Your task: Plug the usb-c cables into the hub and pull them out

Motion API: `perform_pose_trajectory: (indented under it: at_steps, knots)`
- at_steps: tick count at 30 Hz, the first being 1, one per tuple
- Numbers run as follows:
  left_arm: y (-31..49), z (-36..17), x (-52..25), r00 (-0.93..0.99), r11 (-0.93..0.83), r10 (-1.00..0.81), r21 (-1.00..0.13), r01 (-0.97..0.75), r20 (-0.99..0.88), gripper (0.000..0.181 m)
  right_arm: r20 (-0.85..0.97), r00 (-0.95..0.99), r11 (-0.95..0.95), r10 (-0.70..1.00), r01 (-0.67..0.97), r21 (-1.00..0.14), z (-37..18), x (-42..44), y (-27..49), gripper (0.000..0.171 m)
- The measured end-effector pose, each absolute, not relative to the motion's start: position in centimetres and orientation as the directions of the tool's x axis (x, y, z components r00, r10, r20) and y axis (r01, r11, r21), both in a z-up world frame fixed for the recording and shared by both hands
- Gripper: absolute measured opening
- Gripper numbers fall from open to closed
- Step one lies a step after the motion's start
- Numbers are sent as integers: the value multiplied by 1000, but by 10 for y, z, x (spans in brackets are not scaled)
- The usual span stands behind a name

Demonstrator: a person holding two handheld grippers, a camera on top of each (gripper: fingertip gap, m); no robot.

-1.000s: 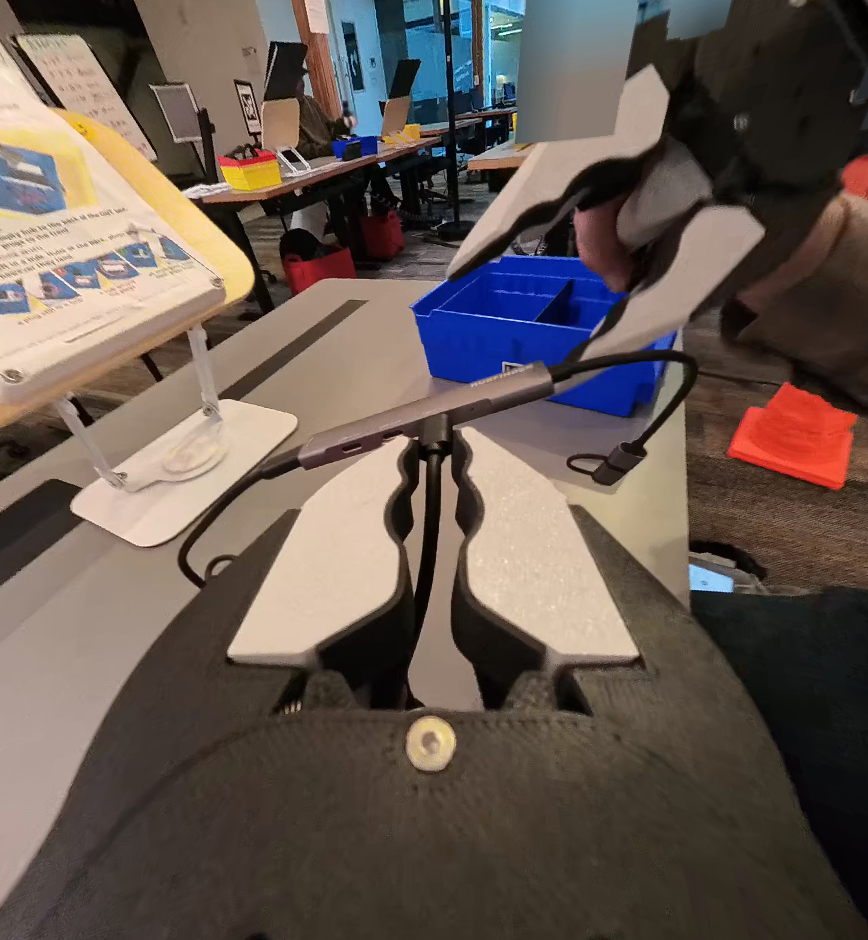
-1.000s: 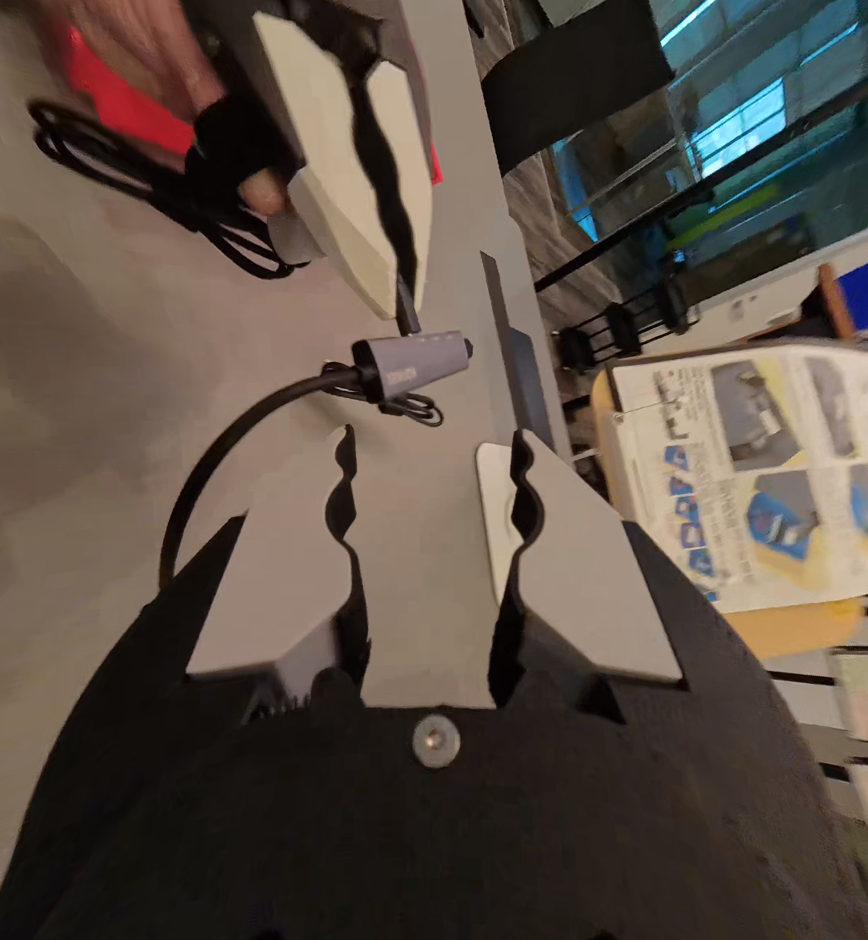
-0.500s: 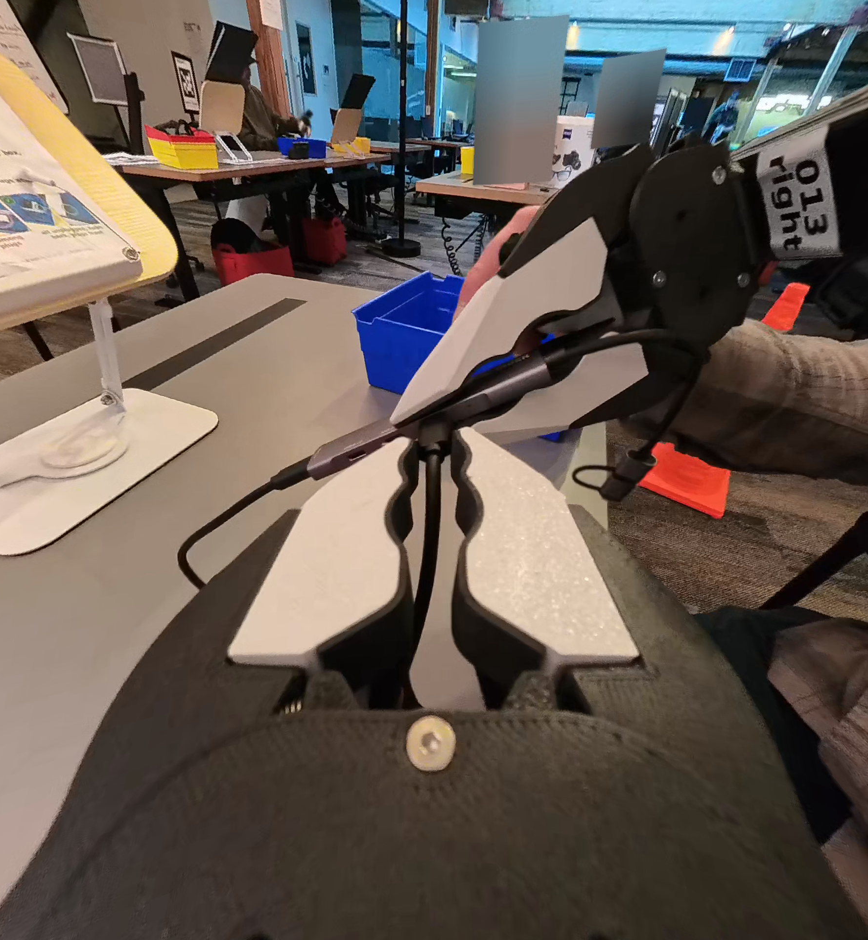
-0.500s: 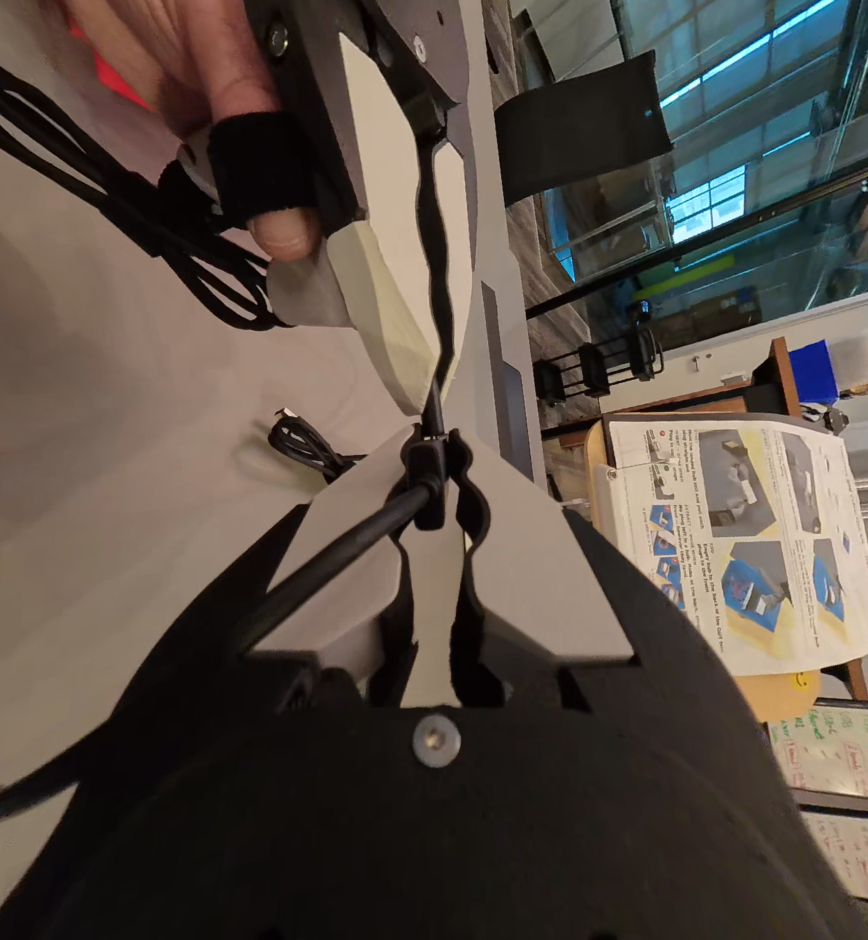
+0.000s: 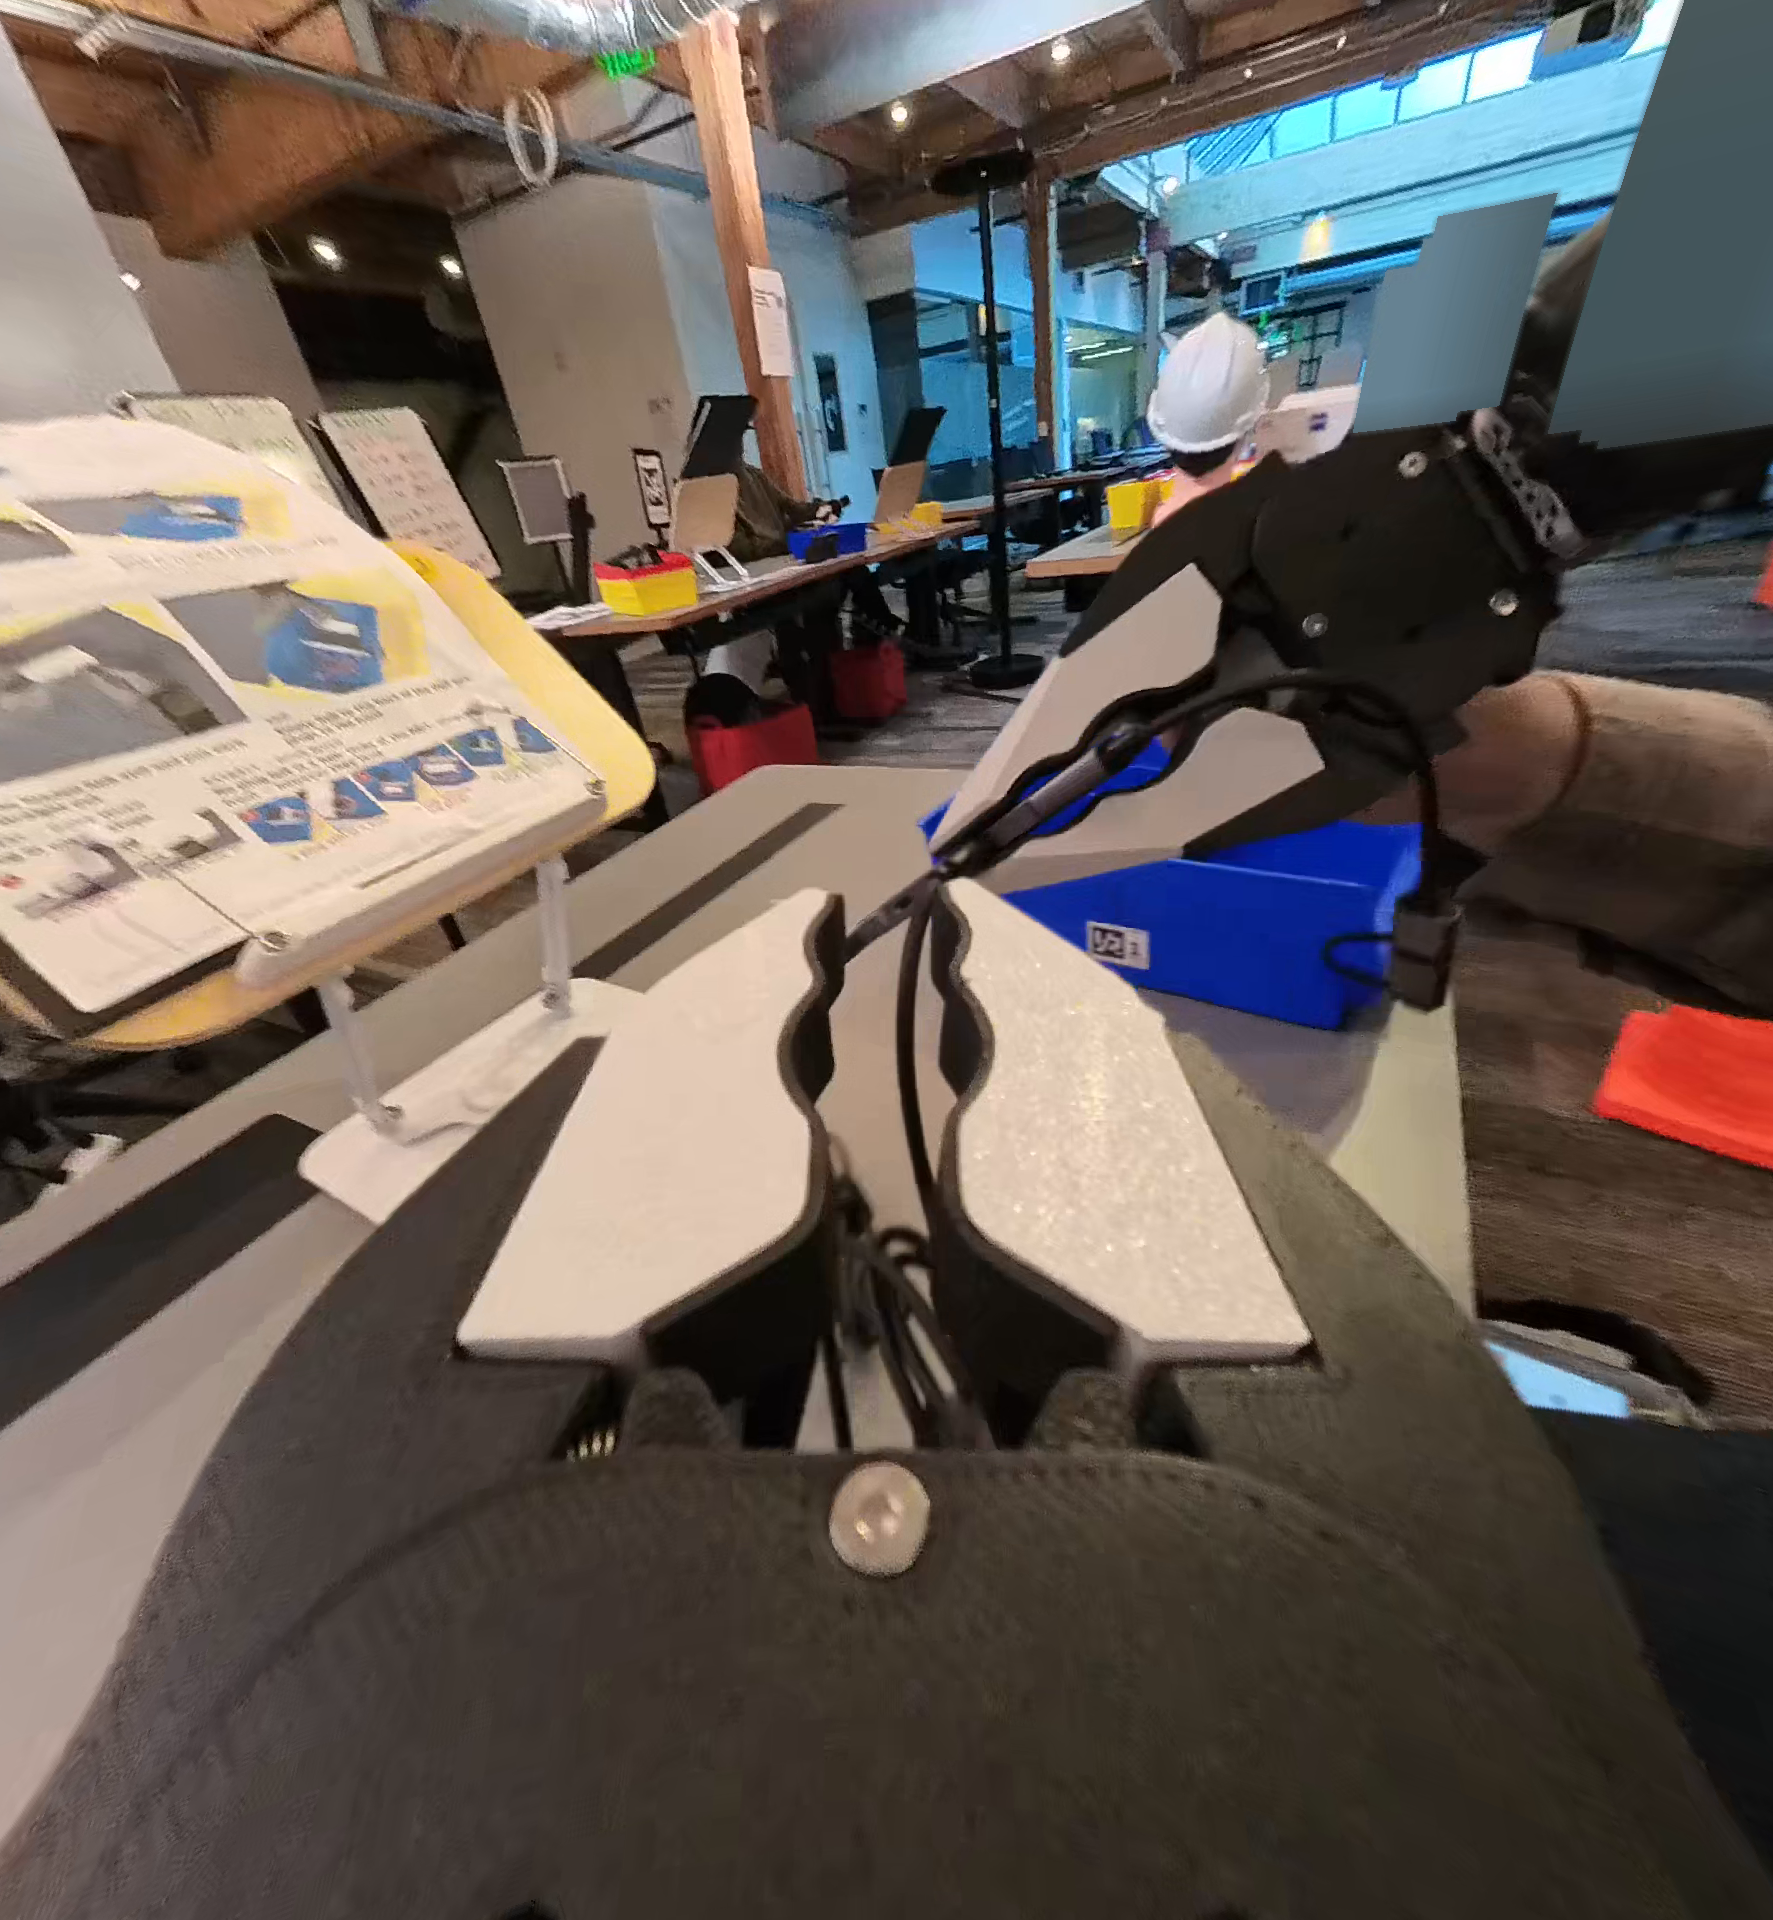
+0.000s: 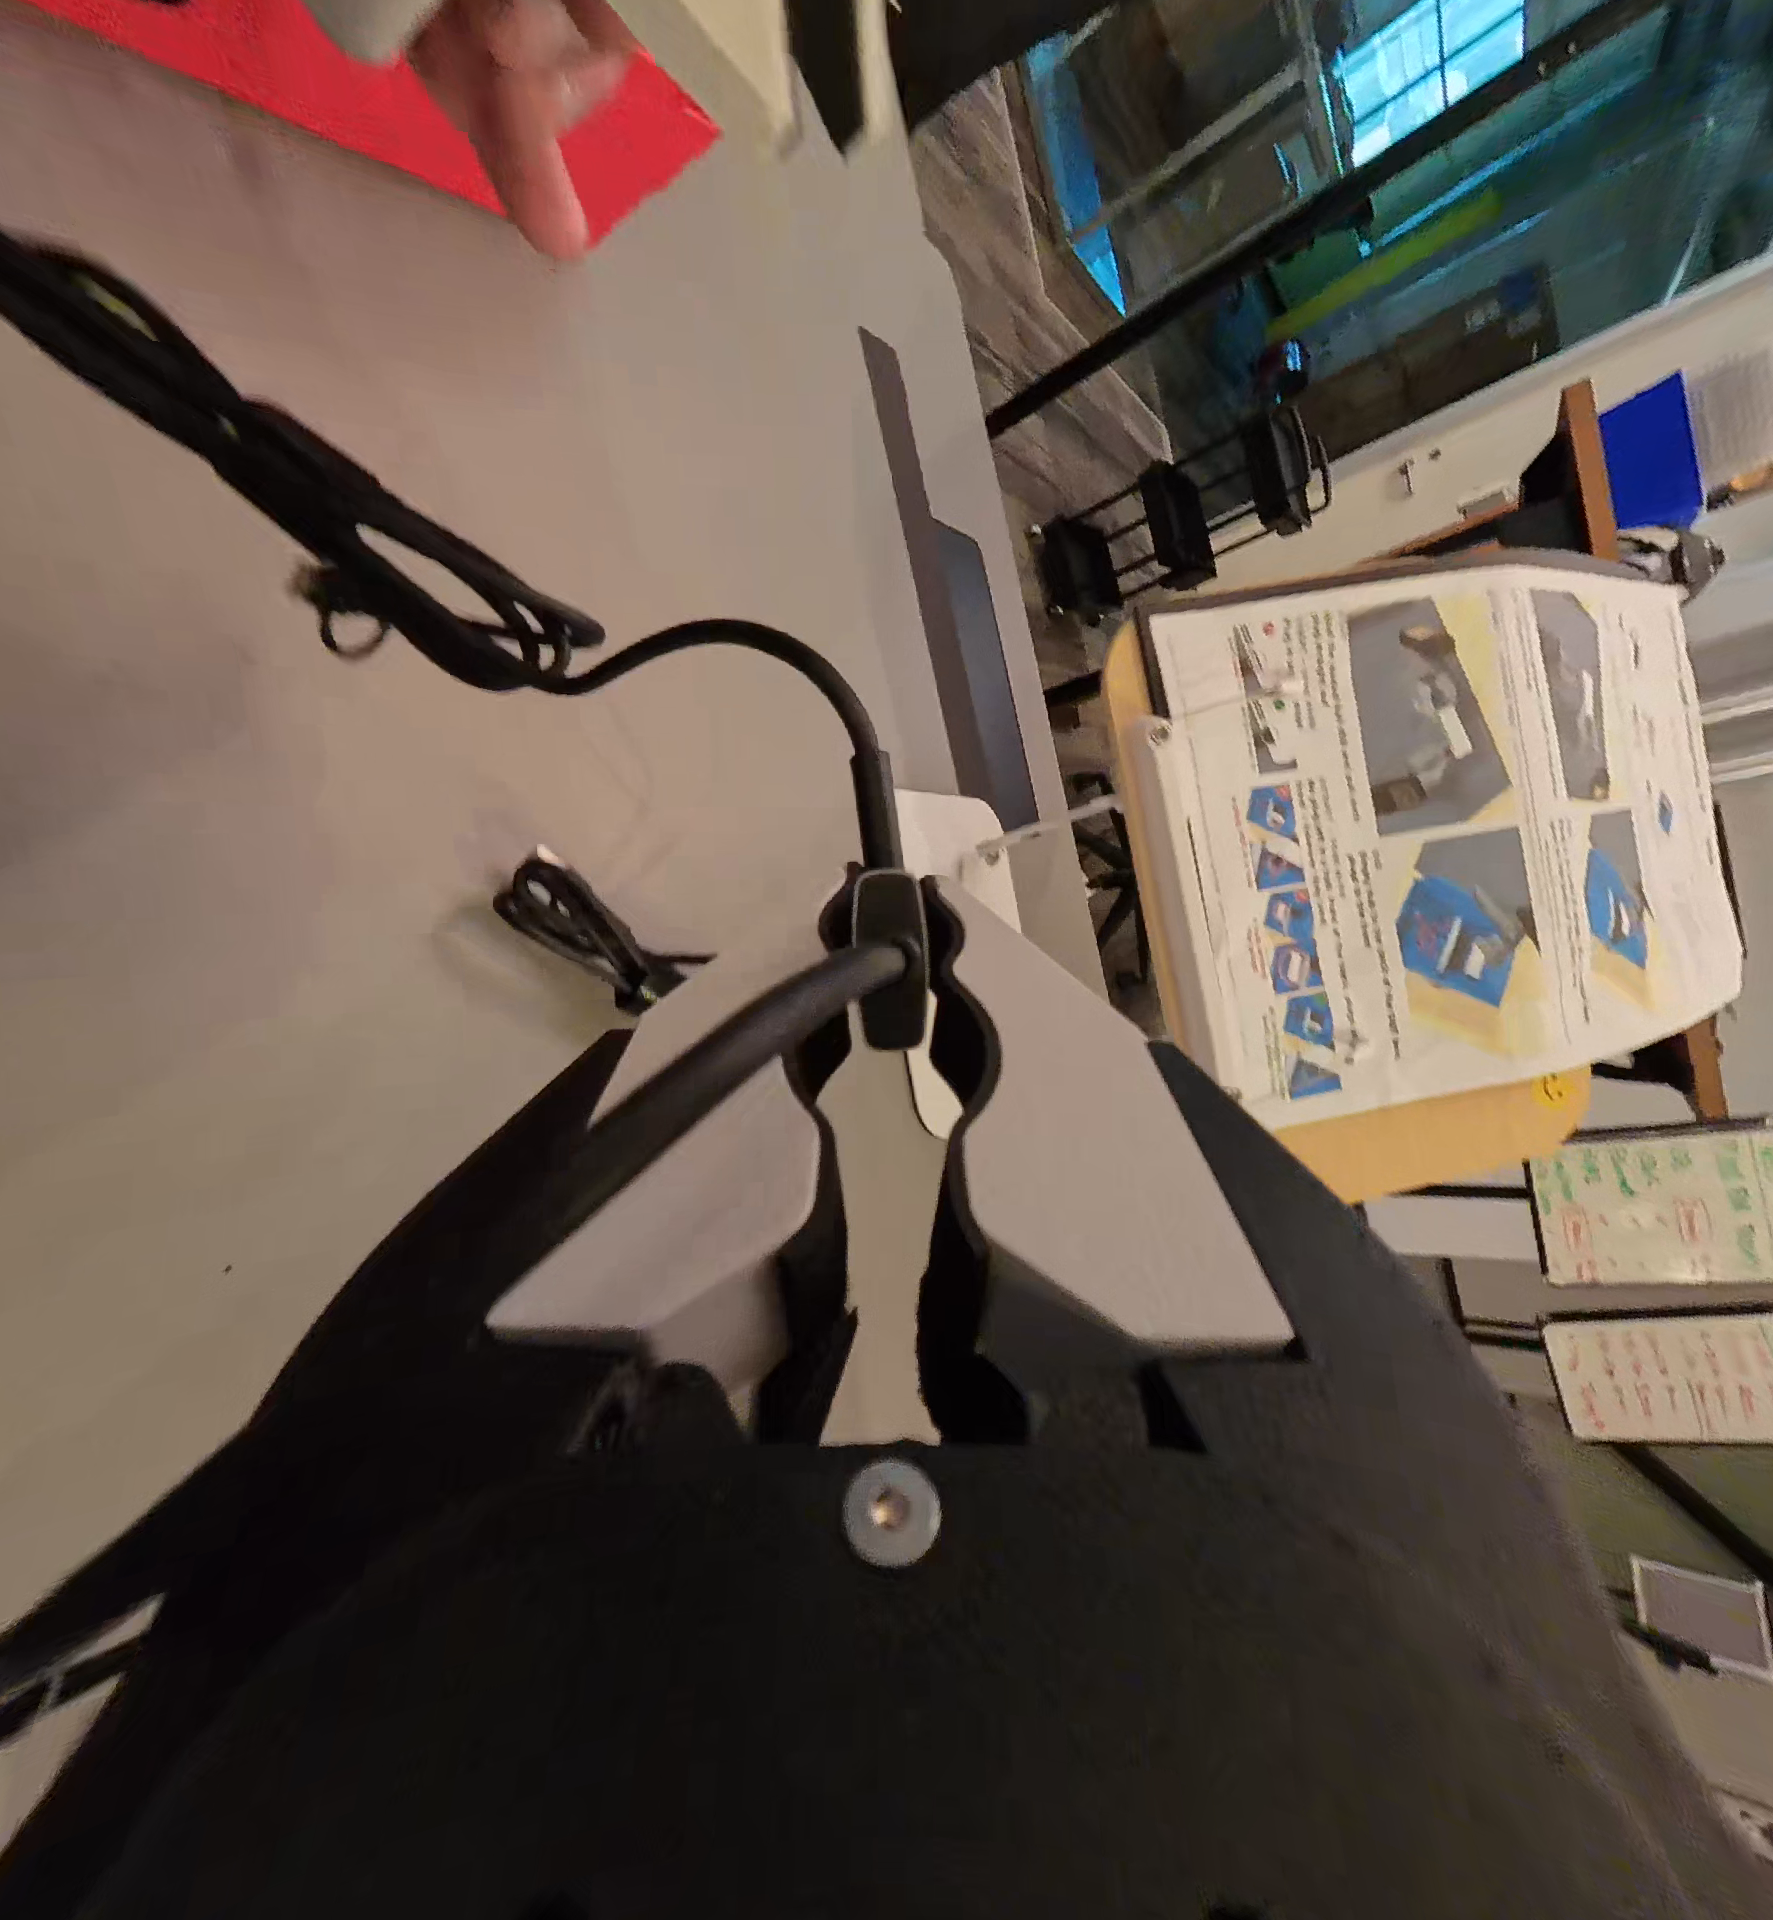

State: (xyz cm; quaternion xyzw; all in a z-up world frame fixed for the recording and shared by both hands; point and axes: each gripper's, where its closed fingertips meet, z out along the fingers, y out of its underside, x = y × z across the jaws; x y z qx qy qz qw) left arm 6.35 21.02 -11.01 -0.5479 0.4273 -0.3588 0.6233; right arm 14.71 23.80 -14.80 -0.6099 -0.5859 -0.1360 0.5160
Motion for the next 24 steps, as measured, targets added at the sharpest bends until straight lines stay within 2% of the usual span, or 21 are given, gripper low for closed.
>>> perform_pose_trajectory:
  at_steps: [9,18,24]
  knots:
    - [219,-104,51,427,173,-888,-984,-34,-170,12,758,434,90,487,839,-537,-91,207,263,7]
    - [221,-124,57,419,180,-883,-977,-116,-212,11,740,579,-103,343,806,-583,-10,317,276,6]
    - [221,-137,63,403,163,-891,-975,-148,-210,12,609,697,-309,380,716,-626,-4,383,272,6]
